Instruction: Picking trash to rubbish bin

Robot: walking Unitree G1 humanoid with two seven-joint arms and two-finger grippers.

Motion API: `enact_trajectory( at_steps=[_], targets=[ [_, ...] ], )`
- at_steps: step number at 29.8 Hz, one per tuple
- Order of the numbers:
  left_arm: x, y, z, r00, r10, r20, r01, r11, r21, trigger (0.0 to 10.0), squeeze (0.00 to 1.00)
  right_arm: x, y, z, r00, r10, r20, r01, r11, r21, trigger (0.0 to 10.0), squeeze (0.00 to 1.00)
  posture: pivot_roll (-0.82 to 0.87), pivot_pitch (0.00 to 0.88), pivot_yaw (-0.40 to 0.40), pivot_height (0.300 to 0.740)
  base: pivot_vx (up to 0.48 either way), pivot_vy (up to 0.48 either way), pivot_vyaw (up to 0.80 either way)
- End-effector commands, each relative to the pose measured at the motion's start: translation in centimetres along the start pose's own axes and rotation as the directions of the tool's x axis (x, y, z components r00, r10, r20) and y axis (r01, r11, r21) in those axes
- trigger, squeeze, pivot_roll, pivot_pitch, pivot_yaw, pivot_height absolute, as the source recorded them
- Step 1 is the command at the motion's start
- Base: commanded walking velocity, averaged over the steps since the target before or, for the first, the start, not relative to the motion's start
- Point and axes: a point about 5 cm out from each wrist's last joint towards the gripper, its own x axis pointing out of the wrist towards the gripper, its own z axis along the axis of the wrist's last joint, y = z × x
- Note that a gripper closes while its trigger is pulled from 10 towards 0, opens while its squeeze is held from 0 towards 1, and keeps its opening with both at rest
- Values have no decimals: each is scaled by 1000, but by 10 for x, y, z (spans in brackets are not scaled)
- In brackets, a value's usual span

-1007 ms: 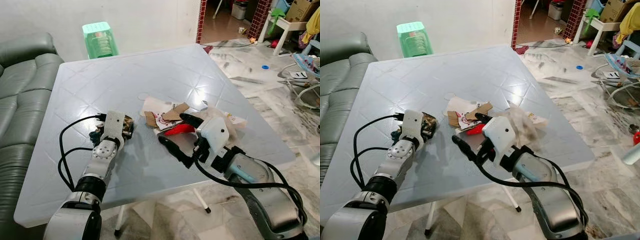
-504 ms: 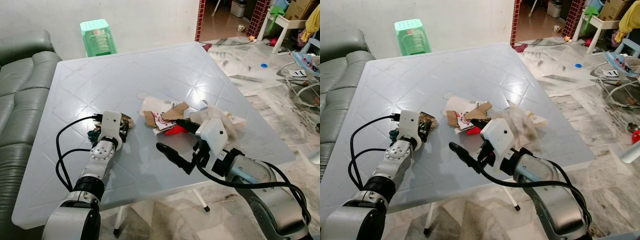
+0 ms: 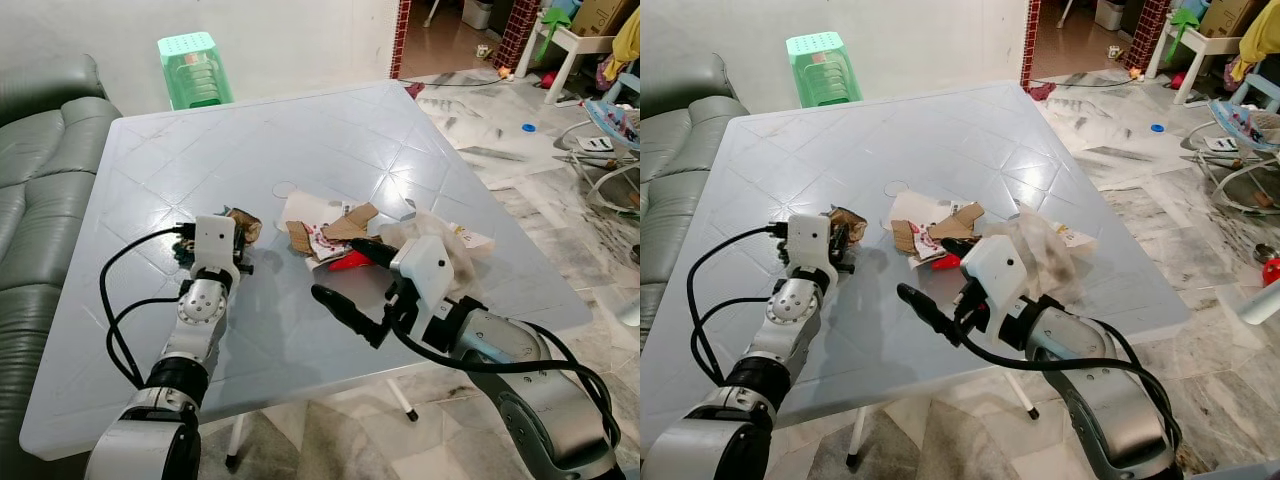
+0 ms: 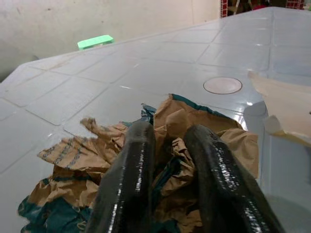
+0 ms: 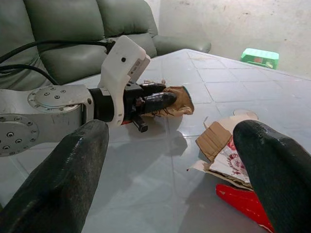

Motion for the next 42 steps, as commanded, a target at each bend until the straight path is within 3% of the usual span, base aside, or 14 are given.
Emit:
enact_trajectory(
  at_steps=[1, 5, 8, 9, 11, 12, 20, 28, 29, 33, 34, 35, 37, 42],
  targets=[
    [1, -1, 4, 1000, -4, 31, 5, 1000, -14, 0, 0, 1, 0, 9, 1000, 0, 25, 1, 1000, -21, 10000, 0, -141, 57, 11, 740, 0, 0, 0],
    [2, 2, 16, 994, 21, 107, -20, 1000, -5, 0, 0, 2, -2, 10, 999, -16, 34, 17, 999, -27, 10000, 0, -141, 57, 12, 740, 0, 0, 0],
    [3, 9, 39, 963, 76, 259, -81, 997, 9, 0, 0, 2, -5, 12, 998, -39, 43, 41, 999, -33, 10000, 0, -141, 57, 13, 740, 0, 0, 0],
    [2, 13, 54, 931, 102, 351, -116, 993, 20, 0, 0, 3, -7, 12, 998, -51, 47, 53, 998, -37, 10000, 0, -140, 56, 14, 740, 0, 0, 0],
    [1, 15, 65, 904, 119, 410, -140, 990, 23, 0, 0, 3, -8, 13, 997, -60, 50, 62, 997, -39, 10000, 0, -139, 56, 14, 740, 0, 0, 0],
    [0, 17, 78, 872, 135, 471, -166, 986, 27, 0, 0, 3, -9, 13, 996, -69, 53, 72, 997, -41, 10000, 0, -138, 55, 14, 740, 0, 0, 0],
    [-5, 17, 113, 780, 139, 611, -198, 980, 30, 0, 0, 6, -11, 14, 993, -98, 69, 102, 993, -54, 10000, 0, -131, 55, 16, 740, 0, 0, 0],
    [-24, 19, 101, 797, 138, 588, -207, 977, 51, 0, 0, 11, -27, 18, 970, -218, 110, 228, 969, -95, 10000, 0, -105, 53, 21, 740, 0, 0, 0],
    [-33, 19, 94, 812, 130, 569, -197, 979, 57, 0, 0, 13, -36, 19, 951, -283, 123, 298, 947, -121, 10000, 0, -72, 52, 26, 740, 0, 0, 0],
    [-45, 17, 82, 835, 96, 542, -165, 983, 82, 0, 0, 16, -49, 20, 921, -367, 132, 385, 910, -157, 10000, 0, -56, 51, 30, 740, 0, 0, 0],
    [-53, 16, 74, 853, 81, 515, -150, 984, 94, 0, 0, 16, -58, 20, 889, -438, 136, 457, 868, -195, 10000, 0, -32, 52, 35, 740, 0, 0, 0],
    [-66, 15, 63, 877, 58, 476, -126, 986, 111, 0, 0, 13, -75, 20, 815, -561, 145, 579, 777, -247, 10000, 0, -10, 52, 38, 740, 0, 0, 0],
    [-74, 15, 55, 896, 42, 442, -104, 988, 117, 0, 0, 9, -84, 18, 764, -631, 135, 639, 712, -290, 10000, 0, 1, 53, 42, 740, 0, 0, 0],
    [-83, 14, 50, 915, 25, 402, -77, 991, 113, 0, 0, 6, -85, 6, 748, -658, 86, 651, 702, -289, 10000, 0, 14, 52, 56, 740, 0, 0, 0]
  ],
)
